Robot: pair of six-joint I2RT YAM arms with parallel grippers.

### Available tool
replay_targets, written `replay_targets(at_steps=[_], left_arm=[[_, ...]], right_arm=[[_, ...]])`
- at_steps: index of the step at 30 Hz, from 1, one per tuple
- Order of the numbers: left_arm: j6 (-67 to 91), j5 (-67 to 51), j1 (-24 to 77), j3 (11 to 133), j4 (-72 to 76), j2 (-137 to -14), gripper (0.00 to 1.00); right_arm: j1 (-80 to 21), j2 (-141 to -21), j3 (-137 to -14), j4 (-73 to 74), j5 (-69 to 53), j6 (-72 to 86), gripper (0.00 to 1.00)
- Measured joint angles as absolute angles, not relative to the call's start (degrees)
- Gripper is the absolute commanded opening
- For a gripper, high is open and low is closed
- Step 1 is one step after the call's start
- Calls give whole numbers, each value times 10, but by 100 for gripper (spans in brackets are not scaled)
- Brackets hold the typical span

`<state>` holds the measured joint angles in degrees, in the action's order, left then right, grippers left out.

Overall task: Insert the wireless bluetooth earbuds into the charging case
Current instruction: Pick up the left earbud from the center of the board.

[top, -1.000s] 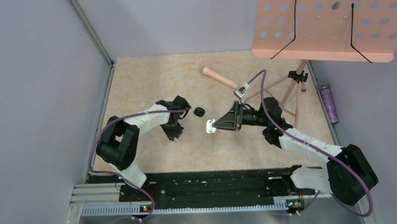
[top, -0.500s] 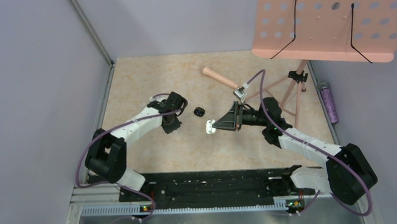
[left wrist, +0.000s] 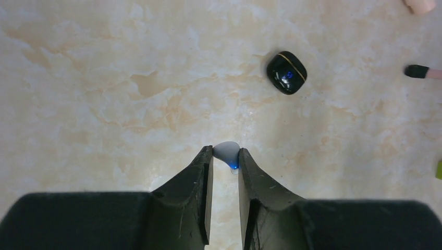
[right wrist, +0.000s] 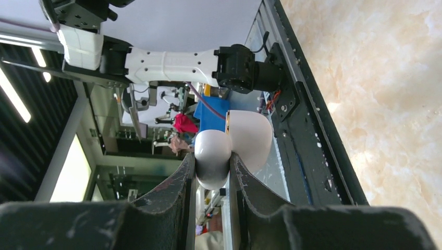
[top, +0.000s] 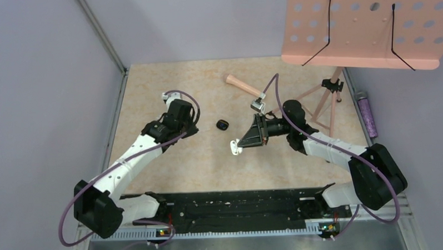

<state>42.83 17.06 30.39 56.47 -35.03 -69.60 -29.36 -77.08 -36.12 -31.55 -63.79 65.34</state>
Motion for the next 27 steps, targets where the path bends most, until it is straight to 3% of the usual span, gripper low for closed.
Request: replay_targets(at_steps=[6, 11, 23, 24, 25, 26, 27], left_arm=[[384, 154, 304, 557, -322, -664, 19], [396, 165, 304, 559, -324, -670, 18], [511, 191, 304, 614, -410, -794, 22], [517, 192, 304, 616, -419, -809, 29], [522, 192, 304, 616, -425, -827, 47], [525, 190, 303, 616, -429, -841, 78], [527, 189, 303, 615, -431, -852, 96]], right_arm=[[-293, -787, -386, -299, -645, 640, 0], [-294, -799, -387, -282, -583, 645, 0], [-309, -855, -353, -412, -429, 713, 0], [-310, -857, -347, -413, -426, 717, 0], [-310, -858, -339, -414, -423, 719, 0], [-310, -859, -333, -416, -422, 721, 0], [-310, -859, -327, -416, -421, 722, 0]])
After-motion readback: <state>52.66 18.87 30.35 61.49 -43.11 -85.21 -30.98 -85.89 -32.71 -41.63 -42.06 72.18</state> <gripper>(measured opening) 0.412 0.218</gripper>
